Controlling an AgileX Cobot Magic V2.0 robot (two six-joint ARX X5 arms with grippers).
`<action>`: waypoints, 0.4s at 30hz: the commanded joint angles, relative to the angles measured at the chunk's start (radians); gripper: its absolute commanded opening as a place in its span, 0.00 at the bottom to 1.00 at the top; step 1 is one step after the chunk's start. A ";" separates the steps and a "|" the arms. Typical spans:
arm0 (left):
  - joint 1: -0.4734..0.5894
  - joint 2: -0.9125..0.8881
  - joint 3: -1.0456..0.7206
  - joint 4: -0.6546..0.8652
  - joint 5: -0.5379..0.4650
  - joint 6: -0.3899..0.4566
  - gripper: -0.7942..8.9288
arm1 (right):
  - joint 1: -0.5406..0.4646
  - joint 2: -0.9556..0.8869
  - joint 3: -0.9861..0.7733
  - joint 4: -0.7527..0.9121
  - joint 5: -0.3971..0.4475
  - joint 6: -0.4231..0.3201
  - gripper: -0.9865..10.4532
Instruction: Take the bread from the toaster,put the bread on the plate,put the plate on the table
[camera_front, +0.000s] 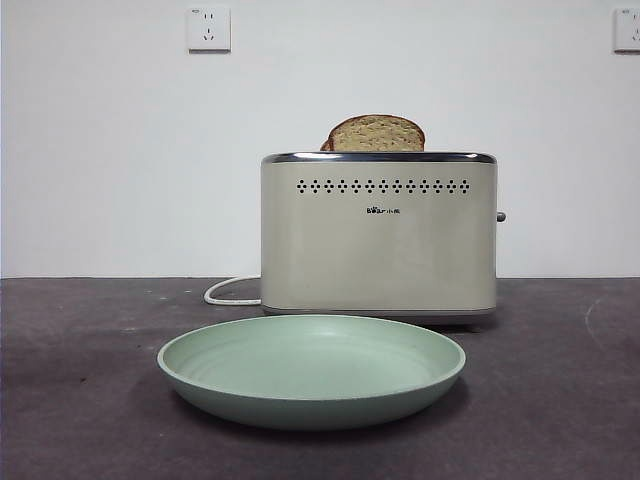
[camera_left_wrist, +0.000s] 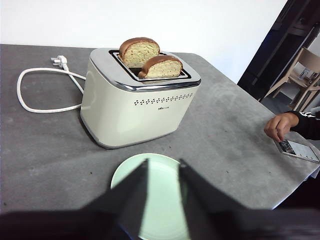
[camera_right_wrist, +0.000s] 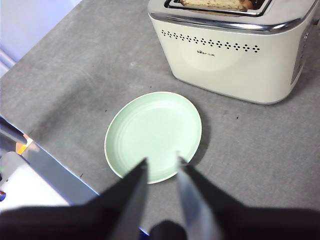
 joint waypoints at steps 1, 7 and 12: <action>0.001 -0.001 0.002 0.008 0.005 0.012 0.61 | 0.002 0.000 0.002 0.006 -0.002 0.014 0.59; 0.001 0.004 0.002 0.036 0.014 0.016 0.61 | 0.002 0.000 0.002 0.006 -0.002 0.014 0.64; 0.000 0.039 0.002 0.125 0.085 0.014 0.61 | 0.002 0.000 0.002 0.006 -0.002 0.019 0.64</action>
